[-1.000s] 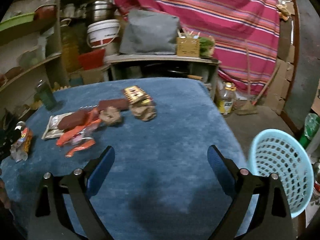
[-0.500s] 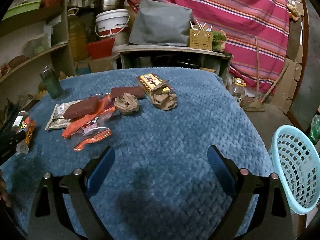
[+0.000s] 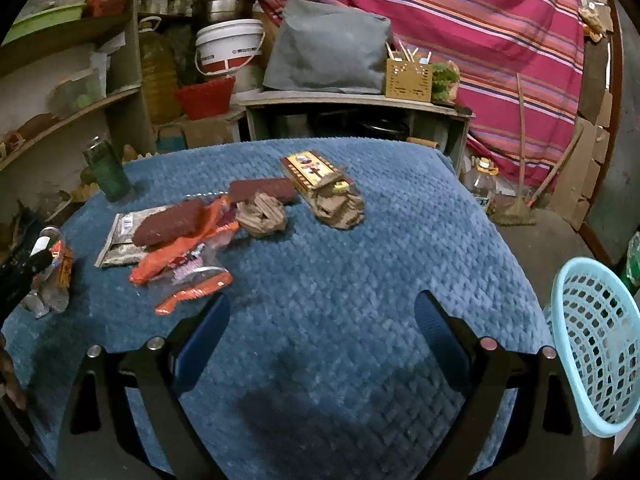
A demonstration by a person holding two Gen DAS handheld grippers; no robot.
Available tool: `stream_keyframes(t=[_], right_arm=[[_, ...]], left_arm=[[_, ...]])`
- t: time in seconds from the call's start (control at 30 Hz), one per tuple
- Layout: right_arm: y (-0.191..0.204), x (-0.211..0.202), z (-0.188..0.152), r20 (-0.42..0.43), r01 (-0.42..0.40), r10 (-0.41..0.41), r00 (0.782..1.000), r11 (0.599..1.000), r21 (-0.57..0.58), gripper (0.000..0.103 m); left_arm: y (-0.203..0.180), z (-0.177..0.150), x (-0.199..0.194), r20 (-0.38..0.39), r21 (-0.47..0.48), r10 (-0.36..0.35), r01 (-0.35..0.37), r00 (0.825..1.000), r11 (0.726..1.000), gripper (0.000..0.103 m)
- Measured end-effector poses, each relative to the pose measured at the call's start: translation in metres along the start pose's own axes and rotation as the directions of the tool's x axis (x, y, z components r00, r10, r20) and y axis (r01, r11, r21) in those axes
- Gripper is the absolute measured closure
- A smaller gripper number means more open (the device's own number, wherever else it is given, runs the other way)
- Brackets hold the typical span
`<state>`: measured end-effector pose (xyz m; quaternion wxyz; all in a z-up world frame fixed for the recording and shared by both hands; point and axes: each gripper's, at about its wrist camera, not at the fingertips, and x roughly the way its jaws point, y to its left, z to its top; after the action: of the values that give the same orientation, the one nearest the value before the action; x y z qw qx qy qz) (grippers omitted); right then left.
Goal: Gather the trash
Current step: 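Move both grippers back over the table toward the remaining wrappers, then grasp the orange plastic wrapper with the right gripper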
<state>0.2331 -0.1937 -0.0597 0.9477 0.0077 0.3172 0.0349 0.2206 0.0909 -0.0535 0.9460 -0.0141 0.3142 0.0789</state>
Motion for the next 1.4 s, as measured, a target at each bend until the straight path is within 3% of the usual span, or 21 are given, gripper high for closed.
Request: stream_keyframes(t=[0.23,0.6,0.7,0.87,0.93,1.03,1.4], right_arm=[[0.025,0.005,0.015,0.003,-0.025,0.025,1.000,0.999,-0.038,0.011],[0.059,0.054,0.011,-0.147,-0.111,0.107,0.983,0.994,-0.017,0.012],[0.060,0.060,0.004,-0.171,-0.136,0.134,0.976,0.991,-0.001,0.027],[0.060,0.065,-0.001,-0.198,-0.201,0.200,0.959,0.980,0.019,0.073],[0.058,0.060,0.000,-0.184,-0.207,0.205,0.961,0.978,0.013,0.083],[0.052,0.054,0.004,-0.172,-0.207,0.206,0.963,0.978,0.012,0.090],[-0.014,0.012,0.006,-0.101,-0.162,0.167,0.981,0.985,0.056,0.090]], left_arm=[[-0.014,0.014,-0.006,0.018,0.018,-0.043,0.043,0.999,0.999,0.103],[-0.021,0.008,0.000,-0.005,0.037,-0.065,0.065,0.998,0.997,0.103],[-0.022,0.004,0.003,-0.014,0.037,-0.071,0.072,0.997,0.997,0.103],[-0.026,0.001,0.005,-0.027,0.043,-0.076,0.077,0.997,0.996,0.103],[-0.029,0.002,0.004,-0.027,0.049,-0.076,0.077,0.997,0.996,0.103],[-0.031,0.005,0.000,-0.024,0.052,-0.075,0.076,0.997,0.996,0.103],[-0.058,0.025,-0.031,0.007,0.065,-0.135,0.134,0.991,0.989,0.103]])
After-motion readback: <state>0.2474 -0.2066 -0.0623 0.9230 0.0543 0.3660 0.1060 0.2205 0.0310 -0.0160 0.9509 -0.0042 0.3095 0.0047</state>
